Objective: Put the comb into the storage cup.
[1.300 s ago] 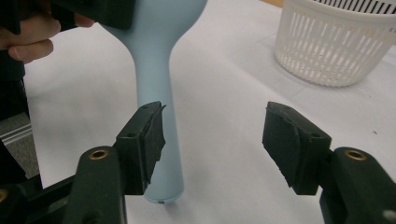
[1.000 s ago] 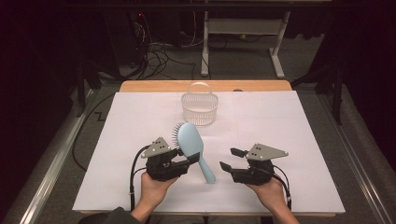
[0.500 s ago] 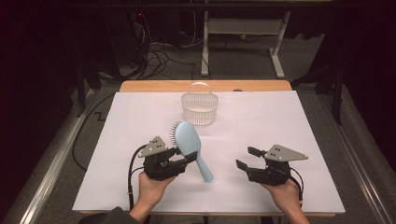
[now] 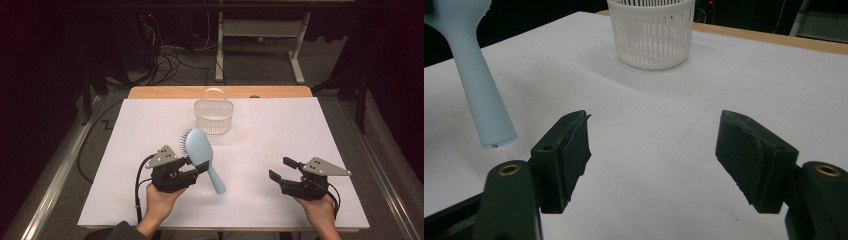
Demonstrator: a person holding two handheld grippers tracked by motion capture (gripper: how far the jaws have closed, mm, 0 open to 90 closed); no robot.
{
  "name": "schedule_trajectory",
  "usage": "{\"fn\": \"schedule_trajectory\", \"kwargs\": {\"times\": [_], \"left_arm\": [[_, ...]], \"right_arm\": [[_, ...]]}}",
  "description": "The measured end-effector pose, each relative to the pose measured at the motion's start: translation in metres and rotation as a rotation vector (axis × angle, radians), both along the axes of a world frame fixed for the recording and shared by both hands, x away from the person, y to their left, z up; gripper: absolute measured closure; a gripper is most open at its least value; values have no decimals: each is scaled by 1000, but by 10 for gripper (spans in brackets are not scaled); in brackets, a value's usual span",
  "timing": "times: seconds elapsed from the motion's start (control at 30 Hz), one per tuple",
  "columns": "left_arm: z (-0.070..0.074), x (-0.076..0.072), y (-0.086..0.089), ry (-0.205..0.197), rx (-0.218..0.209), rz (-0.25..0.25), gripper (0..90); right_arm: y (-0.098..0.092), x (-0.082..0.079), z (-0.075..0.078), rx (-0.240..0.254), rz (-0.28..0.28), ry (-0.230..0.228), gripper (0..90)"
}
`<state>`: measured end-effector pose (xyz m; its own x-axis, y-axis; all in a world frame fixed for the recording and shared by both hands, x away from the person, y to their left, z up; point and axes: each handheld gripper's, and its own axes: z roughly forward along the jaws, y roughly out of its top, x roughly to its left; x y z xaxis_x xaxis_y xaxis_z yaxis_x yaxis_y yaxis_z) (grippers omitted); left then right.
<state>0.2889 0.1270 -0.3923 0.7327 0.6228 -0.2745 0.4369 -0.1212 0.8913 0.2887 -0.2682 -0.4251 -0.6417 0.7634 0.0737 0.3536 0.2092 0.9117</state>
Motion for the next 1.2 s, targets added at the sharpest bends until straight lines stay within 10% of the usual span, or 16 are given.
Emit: {"fn": "schedule_trajectory", "kwargs": {"times": [0.5,1.2], "left_arm": [[13,7,17,1,-14,29,536],[33,24,27,-55,47,89,537]], "right_arm": [[-41,-18,-9,74,-69,-52,298],[-59,-29,-28,50,-104,-40,288]]}}
